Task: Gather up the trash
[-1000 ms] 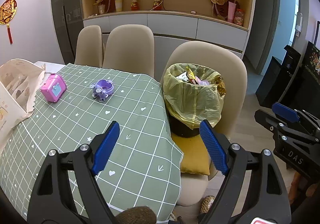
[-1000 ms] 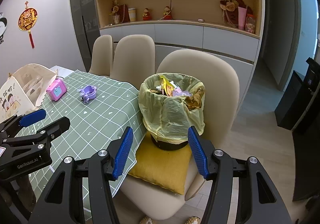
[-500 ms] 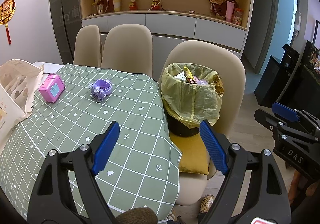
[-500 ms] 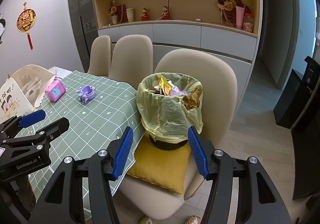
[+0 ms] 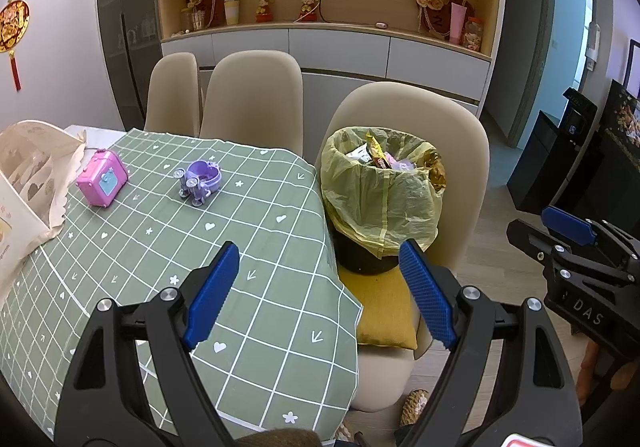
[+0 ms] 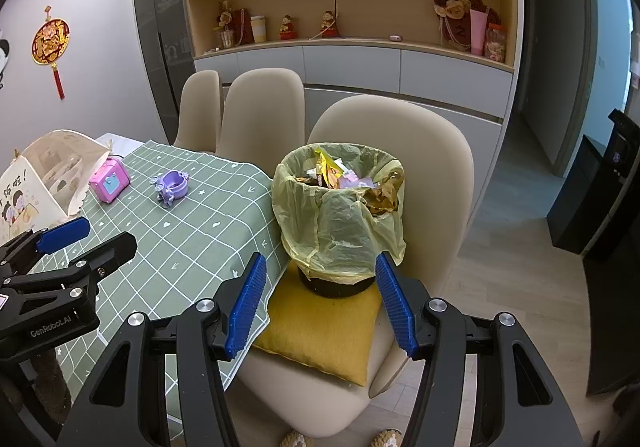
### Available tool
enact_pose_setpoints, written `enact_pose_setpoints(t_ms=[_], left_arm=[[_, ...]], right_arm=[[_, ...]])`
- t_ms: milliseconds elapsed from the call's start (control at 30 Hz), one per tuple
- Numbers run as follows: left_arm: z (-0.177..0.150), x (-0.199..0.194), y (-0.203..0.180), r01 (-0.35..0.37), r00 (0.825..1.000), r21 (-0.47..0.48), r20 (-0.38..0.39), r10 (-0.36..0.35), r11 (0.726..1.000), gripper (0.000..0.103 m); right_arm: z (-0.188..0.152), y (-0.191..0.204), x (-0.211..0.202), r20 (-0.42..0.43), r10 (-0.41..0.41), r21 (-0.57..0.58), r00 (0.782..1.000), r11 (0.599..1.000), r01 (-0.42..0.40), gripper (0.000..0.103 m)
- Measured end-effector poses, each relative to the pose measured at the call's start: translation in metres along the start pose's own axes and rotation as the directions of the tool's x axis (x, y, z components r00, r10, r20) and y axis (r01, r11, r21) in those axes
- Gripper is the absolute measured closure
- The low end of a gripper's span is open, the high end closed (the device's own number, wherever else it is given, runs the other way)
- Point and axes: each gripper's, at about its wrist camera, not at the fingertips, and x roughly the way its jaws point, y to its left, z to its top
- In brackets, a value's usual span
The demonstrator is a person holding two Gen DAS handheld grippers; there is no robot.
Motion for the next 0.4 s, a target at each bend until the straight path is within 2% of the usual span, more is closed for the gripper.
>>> enact_pose_setpoints(t_ms=[167,400], left_arm=[[0.000,0.003,0.001,0.010,1.000,-0.003,-0.016,-0.010,1.000,0.025],[-0.003,0.022,0.013,0.012,0.996,-0.056,-0.087,-0.017,0.998,0.025]], right_arm=[[-0.004,0.000,0.000,-0.005,-0.007,0.006,1.000,1.000,0.007,0.049],[-0.005,0.004,0.005,-0.023,-0.013,0.011,1.000,1.000,0.013,0.049]])
